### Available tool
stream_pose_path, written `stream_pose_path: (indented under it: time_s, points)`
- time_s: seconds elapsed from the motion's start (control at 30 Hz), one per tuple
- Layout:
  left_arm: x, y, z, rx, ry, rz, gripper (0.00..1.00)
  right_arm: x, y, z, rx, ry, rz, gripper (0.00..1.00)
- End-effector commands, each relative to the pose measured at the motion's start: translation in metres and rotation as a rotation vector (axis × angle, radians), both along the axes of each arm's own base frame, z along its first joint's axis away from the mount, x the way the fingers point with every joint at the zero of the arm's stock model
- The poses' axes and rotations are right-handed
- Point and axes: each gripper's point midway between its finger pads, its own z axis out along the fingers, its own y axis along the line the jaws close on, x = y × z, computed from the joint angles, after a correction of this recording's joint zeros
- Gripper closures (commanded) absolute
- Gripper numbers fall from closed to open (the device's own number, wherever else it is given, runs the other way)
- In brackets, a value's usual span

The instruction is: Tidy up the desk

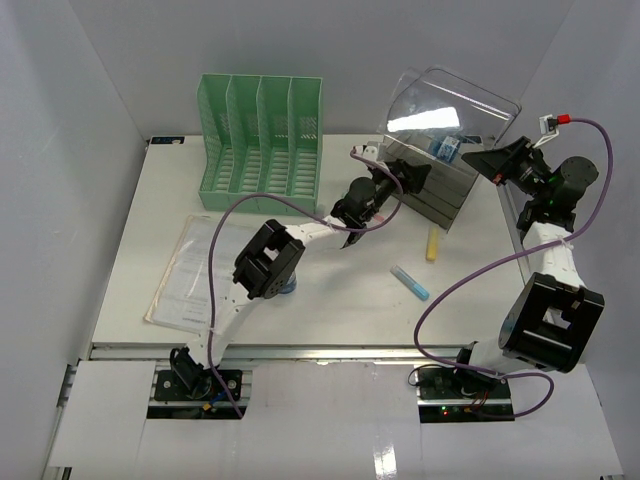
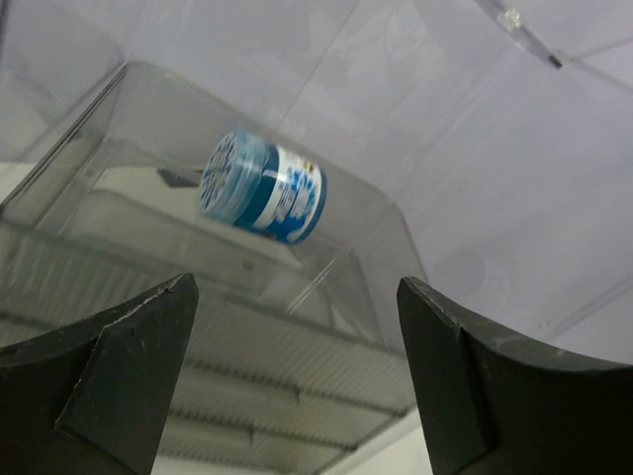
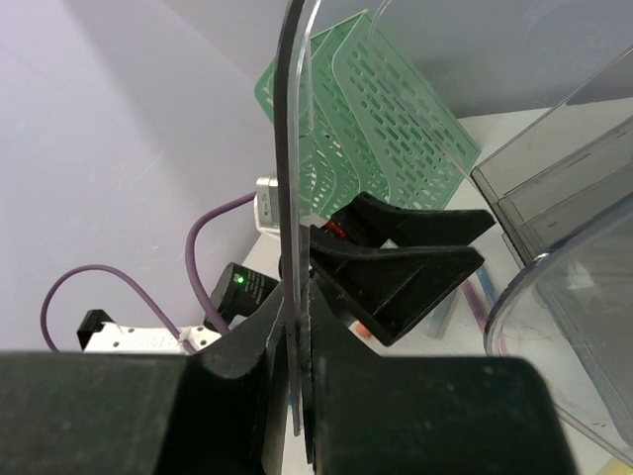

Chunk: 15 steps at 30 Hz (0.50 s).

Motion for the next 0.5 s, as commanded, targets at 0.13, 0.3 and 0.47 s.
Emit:
stream_pose_path:
  time_s: [0.13,0.3,0.47]
  points:
    - [-0.055,0.044,0.034,0.029,-0.040,-0.004,0.07,-0.018,0.007,0.023,-0.064,-0.112,0.034,0.91]
    - [-0.095,0.061,0.016,0.135,-0.003,-0.043,0.08,-0.018,0.007,0.020,-0.076,-0.114,0.026,0.91]
    - [-0.136,0.093,-0.003,0.300,0.149,-0.077,0.02,-0.021,0.008,0.016,-0.085,-0.112,0.030,0.91]
